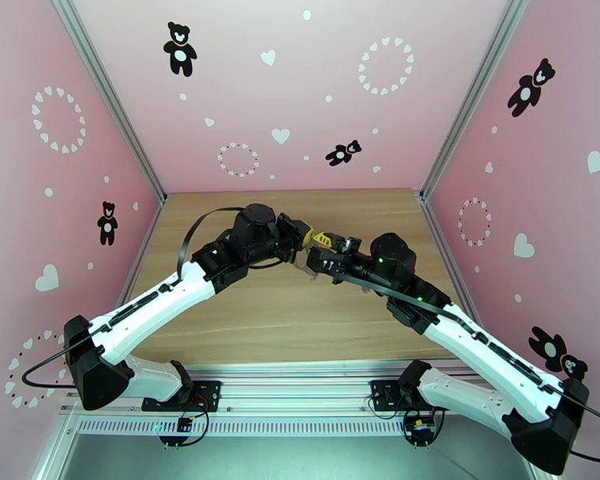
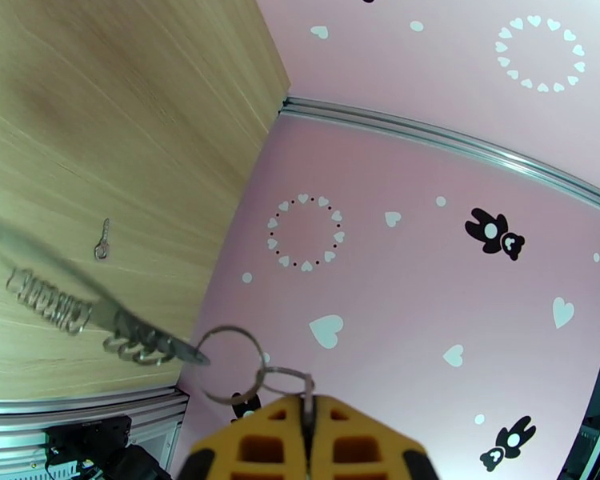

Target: Remove the keys from the keyring

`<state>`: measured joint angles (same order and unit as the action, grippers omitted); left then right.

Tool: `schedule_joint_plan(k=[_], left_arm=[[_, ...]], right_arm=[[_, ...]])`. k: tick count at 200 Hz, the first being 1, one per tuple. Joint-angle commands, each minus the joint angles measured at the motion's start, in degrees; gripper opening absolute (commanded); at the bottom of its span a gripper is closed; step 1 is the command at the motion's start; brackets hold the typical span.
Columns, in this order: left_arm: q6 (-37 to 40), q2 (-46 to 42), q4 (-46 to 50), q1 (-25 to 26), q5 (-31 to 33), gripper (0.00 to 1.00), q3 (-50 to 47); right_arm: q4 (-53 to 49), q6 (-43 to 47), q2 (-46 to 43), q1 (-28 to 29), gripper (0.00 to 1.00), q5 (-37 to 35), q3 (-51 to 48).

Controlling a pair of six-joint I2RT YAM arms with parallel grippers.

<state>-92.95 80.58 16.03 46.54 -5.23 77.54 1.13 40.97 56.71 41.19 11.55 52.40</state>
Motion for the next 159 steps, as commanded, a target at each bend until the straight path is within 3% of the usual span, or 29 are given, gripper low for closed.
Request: schedule_joint_plan(k=[1,102,143,159], left_arm=[[-0.57,0.20,-0.17,0.19,-0.83,0.00,2.60],[-0.74,0.48,0.31,0.68,-0.91,0.00,3.01],[-0.74,1.07,0.38,0.98,-1.43,0.00,4.01],[-0.57,0.91,0.79,1.05,-1.36,0.00,4.33]], right_arm=[[2.60,1.20,0.85,0.23,0.26,-1.53,2.35],[5.34,0.51,2.29,0.25,0.14,-3.21,3.05],[4.65,0.78,3.00,0.26,0.00,-5.86,3.58],[4.76,0.76,2.81,0.12,0.00,-6.26,3.56]])
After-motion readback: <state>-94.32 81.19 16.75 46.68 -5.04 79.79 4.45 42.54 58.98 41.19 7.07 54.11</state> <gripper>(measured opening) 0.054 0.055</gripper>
